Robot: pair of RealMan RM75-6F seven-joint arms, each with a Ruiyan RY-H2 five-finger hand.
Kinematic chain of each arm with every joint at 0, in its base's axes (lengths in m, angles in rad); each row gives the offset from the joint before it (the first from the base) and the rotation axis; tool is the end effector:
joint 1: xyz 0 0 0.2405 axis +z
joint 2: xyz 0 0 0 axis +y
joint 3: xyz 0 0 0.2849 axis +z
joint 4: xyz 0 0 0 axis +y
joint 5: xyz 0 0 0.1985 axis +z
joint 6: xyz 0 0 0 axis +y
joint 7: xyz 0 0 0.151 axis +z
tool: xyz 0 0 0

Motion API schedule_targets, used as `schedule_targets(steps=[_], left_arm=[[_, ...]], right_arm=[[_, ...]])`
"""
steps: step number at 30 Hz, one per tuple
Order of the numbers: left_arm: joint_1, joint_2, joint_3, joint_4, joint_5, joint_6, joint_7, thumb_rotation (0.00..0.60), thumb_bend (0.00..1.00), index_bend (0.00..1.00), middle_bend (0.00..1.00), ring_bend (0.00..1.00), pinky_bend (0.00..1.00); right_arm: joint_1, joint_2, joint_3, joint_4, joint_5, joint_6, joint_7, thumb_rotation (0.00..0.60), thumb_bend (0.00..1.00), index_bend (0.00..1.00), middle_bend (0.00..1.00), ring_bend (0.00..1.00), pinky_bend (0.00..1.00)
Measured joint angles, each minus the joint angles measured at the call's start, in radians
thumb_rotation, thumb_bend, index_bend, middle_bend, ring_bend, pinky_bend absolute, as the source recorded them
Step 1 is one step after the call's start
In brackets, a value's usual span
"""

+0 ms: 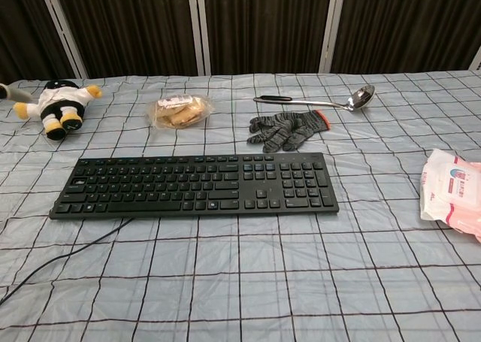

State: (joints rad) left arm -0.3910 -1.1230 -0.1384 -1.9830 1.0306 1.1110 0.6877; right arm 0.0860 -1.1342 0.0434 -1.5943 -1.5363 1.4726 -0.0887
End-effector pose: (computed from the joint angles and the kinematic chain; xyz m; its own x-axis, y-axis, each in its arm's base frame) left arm -0.2450 0.2658 0.1178 0.5872 0.3060 0.7494 0.8060 -0.1358 -0.5761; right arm -0.3308 -0.1884 0.1738 0.4806 -0.0163 0.8768 -0.8763 -0.0470 0.4794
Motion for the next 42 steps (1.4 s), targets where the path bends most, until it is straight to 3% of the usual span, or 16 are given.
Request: schedule_targets(steps=[9,16,27,42], left_arm=[[-0.263,-0.076,-0.019,-0.043,-0.446,-0.034,0.352,0.6,0.9,0.0,0.82,0.72,0.53],[-0.439,-0.196,-0.028,-0.014,-0.67,0.015,0.461,0.6,0.91,0.0,0.82,0.72,0.53],[-0.575,-0.336,-0.017,0.076,-0.804,0.07,0.507,0.6,0.91,0.0,0.82,0.72,0.53],[-0.65,-0.428,0.013,0.146,-0.862,0.078,0.509,0.6,0.92,0.0,0.82,0.72,0.53]], right_arm=[[0.006,0.012,-0.003,-0.014,0.006,-0.019,0.003,0.6,0.06,0.01,0.0,0.0,0.0],[0.007,0.016,-0.005,-0.017,0.007,-0.025,0.012,0.6,0.06,0.01,0.0,0.0,0.0],[0.008,0.019,-0.009,-0.02,0.002,-0.027,0.023,0.6,0.06,0.01,0.0,0.0,0.0],[0.011,0.022,-0.01,-0.02,-0.004,-0.028,0.039,0.6,0.06,0.01,0.0,0.0,0.0]])
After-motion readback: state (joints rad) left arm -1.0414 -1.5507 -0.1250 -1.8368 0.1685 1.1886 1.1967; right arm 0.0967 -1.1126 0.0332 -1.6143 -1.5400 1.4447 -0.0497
